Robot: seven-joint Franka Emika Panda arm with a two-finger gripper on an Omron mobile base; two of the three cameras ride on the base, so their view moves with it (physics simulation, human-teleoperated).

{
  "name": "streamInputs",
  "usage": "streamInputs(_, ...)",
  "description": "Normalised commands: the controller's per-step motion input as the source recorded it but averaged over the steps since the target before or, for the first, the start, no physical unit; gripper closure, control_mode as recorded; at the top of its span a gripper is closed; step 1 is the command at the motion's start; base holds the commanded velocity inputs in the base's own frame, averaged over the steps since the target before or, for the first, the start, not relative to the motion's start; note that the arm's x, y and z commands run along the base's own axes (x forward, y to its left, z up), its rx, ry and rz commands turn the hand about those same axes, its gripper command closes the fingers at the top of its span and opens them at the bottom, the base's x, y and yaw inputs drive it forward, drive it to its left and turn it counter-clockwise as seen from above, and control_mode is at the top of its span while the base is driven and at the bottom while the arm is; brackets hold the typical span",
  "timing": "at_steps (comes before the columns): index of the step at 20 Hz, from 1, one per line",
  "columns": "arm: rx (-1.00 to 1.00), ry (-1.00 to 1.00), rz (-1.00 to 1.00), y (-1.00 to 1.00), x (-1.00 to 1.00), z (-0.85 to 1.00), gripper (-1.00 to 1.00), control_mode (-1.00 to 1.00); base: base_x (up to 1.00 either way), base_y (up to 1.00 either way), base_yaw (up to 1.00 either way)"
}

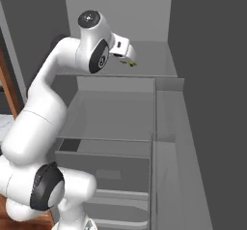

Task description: Open the fridge, remove the pear, broccoli, and shrimp, and place them on any counter.

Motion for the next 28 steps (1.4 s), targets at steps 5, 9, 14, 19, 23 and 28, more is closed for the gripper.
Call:
streamInputs(5,0.0,0.05,0.07,-0.02,0.45,-0.16,-1.0,-1.0,0.0,0.0,0.0)
streamInputs(9,0.0,0.01,0.07,-0.05,0.38,-0.15,-1.0,-1.0,0.0,0.0,0.0)
streamInputs(14,0.0,0.0,0.05,-0.07,0.35,-0.15,-1.0,-1.0,0.0,0.0,0.0)
streamInputs(19,0.0,0.0,0.04,-0.05,0.41,-0.12,-1.0,-1.0,0.0,0.0,0.0)
streamInputs(23,0.0,0.0,0.03,-0.04,0.45,-0.12,-1.0,-1.0,0.0,0.0,0.0)
streamInputs(28,0.0,0.0,0.04,-0.1,0.43,-0.11,-1.0,-1.0,0.0,0.0,0.0)
